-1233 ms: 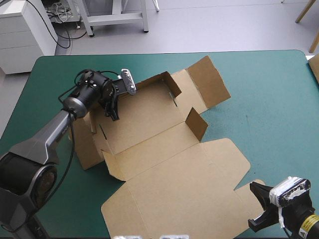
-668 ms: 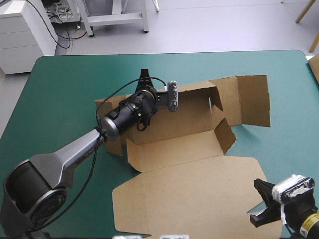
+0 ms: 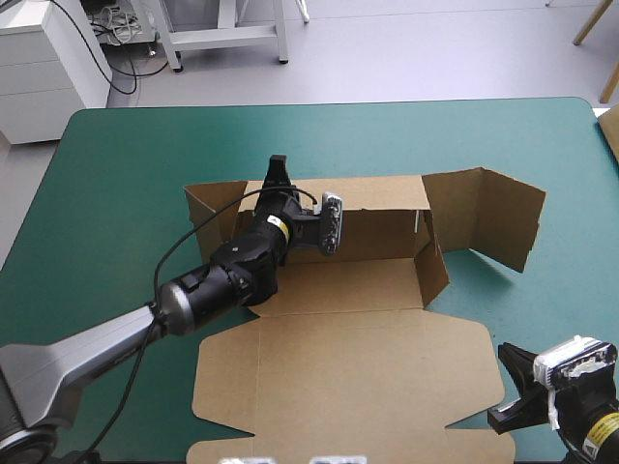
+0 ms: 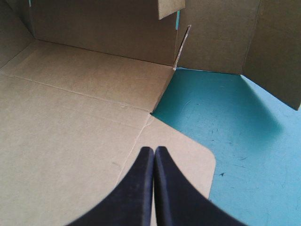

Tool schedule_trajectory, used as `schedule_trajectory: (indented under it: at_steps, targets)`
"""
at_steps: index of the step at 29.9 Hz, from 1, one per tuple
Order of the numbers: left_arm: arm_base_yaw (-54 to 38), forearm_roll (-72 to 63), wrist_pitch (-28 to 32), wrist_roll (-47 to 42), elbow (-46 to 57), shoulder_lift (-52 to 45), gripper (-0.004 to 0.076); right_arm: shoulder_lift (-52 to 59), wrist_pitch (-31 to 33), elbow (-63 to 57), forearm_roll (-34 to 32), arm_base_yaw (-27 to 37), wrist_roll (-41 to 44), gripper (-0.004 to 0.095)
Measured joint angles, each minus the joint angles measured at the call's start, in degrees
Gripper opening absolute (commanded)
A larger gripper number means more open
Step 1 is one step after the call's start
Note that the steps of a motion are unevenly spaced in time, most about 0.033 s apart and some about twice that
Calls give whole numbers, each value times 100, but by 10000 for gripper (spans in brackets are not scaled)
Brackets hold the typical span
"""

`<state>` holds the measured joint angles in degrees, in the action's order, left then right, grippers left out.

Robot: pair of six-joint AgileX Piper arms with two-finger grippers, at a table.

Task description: Fold the box

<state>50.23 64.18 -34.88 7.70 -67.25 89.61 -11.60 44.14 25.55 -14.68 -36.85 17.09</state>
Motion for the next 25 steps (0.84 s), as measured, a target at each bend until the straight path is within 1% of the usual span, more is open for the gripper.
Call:
schedule_trajectory:
  at_steps: [5,9,11,12,14,16,18,19,25]
  targets:
    - [462,749,-203,-929,571,-368,-8,0,0,0,-27,0,0,-20]
    - [839,1175,-689,-1610,749,-391,-8,0,0,0,-143,0,51,0]
    - [953,1215,-849,-1829,769,-391,-8,0,6,0,-155,0,58,59]
    - [977,1224,-877,-1871,776,-391,-8,0,6,0,-155,0,42,115]
    - [1001,1244,-916,-1937,790,-391,-8,0,6,0,-149,0,-7,252]
    - [1001,1244,-916,-1963,790,-391,-8,0,6,0,-145,0,-37,422]
    - [1001,1238,-924,-1975,790,-391,-8,0,6,0,-138,0,-65,526]
    - [1003,1227,-930,-1975,790,-391,-8,0,6,0,-138,0,-65,555]
    - [1009,1202,-939,-1977,790,-414,-8,0,-5,-39,-144,0,-83,539]
